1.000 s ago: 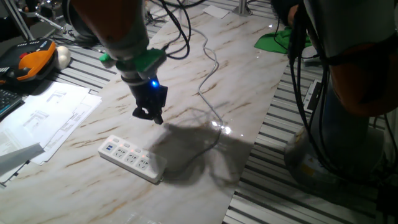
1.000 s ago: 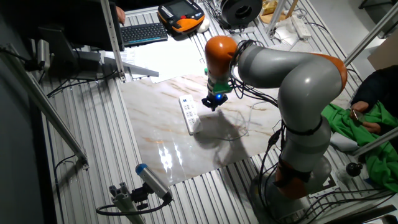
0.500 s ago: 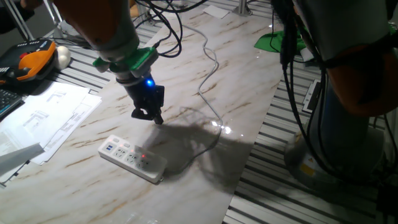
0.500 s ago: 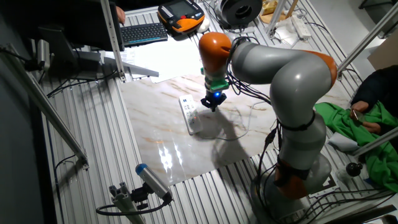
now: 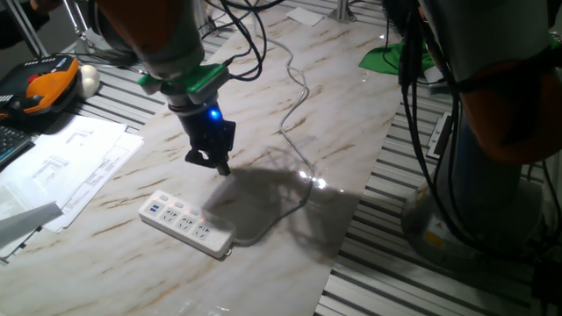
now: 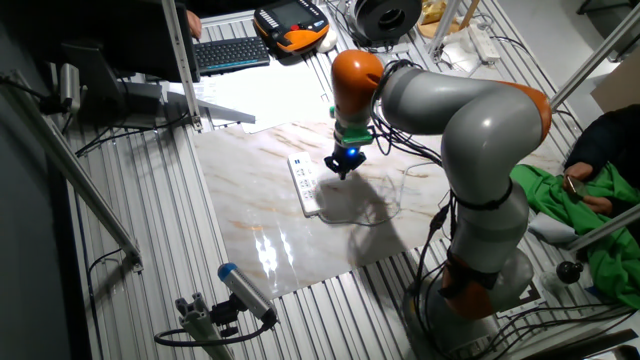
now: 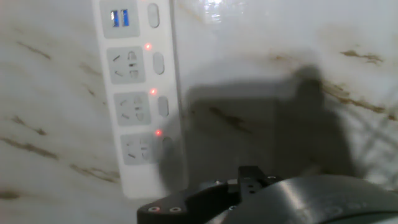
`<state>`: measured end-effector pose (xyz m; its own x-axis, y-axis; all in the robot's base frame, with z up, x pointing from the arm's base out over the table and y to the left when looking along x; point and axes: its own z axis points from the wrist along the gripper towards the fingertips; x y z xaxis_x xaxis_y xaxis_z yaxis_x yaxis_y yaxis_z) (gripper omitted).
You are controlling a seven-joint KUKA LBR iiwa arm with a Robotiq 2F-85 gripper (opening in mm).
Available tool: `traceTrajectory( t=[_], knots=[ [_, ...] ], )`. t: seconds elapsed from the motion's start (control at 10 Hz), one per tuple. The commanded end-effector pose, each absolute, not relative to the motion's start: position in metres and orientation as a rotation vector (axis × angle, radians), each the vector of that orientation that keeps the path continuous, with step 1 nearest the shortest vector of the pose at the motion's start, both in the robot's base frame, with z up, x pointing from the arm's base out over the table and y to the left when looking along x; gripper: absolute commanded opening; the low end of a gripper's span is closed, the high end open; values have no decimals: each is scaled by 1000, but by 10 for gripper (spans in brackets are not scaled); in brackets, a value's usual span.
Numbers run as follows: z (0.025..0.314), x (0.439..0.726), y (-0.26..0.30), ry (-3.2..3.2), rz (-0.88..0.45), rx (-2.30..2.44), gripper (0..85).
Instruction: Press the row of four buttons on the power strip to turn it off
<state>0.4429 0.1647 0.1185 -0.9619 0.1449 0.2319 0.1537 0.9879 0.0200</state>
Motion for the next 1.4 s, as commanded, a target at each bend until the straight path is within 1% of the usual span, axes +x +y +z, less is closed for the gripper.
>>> traceTrajectory(
  t=[0.0, 0.5, 0.6, 0.8, 1.0, 1.3],
  knots=[
    [114, 443, 173, -2903, -65, -254, 0],
    [86, 445, 202, -2922, -123, -278, 0],
    [84, 444, 212, -2932, -130, -268, 0],
    [84, 440, 225, -2953, -89, -269, 0],
    [79, 439, 227, -2973, -104, -264, 0],
    [66, 445, 229, -2993, -125, -245, 0]
  ],
)
